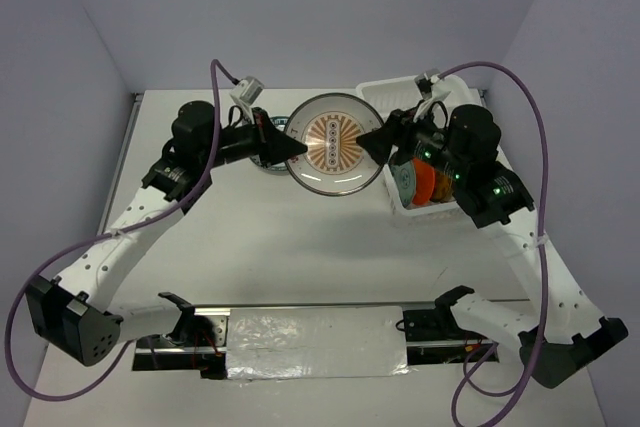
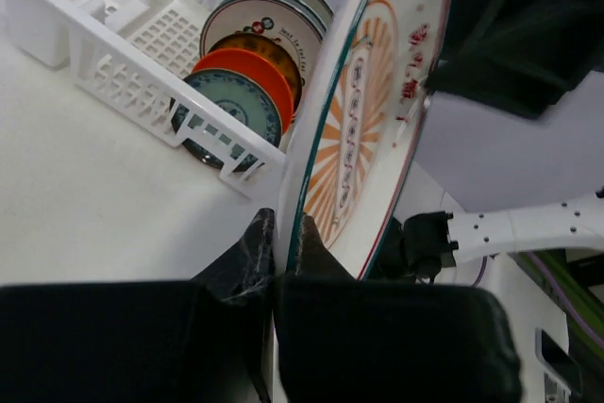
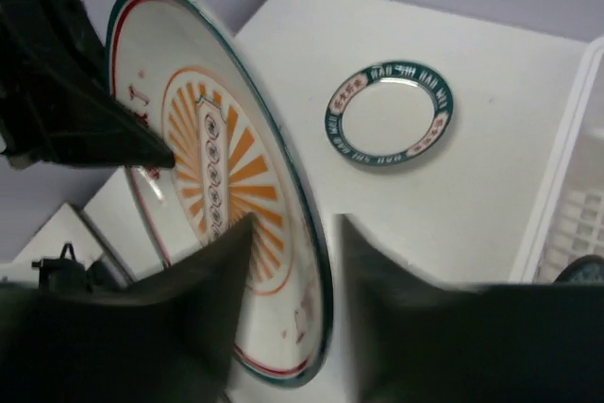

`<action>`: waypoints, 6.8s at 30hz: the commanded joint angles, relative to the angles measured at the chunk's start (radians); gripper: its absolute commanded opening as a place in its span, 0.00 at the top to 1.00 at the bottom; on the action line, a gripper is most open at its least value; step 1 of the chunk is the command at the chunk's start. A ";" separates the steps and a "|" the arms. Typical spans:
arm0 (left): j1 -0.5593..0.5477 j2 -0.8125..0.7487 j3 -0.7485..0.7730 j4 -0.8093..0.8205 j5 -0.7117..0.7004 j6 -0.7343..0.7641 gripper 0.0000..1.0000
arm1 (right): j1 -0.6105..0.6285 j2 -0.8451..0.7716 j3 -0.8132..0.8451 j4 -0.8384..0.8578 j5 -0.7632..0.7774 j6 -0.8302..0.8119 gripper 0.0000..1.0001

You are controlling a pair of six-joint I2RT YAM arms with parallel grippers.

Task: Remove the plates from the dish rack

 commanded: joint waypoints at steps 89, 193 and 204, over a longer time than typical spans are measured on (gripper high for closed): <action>0.045 0.013 -0.043 -0.481 -0.512 0.011 0.01 | -0.225 0.201 -0.222 0.161 0.993 -0.673 1.00; 0.118 0.066 -0.054 -0.419 -0.417 -0.006 0.01 | -0.290 0.181 -0.312 0.195 0.919 -0.601 0.38; 0.114 -0.151 -0.217 -0.481 -0.406 0.112 0.01 | -0.297 0.225 -0.378 0.305 1.003 -0.642 0.78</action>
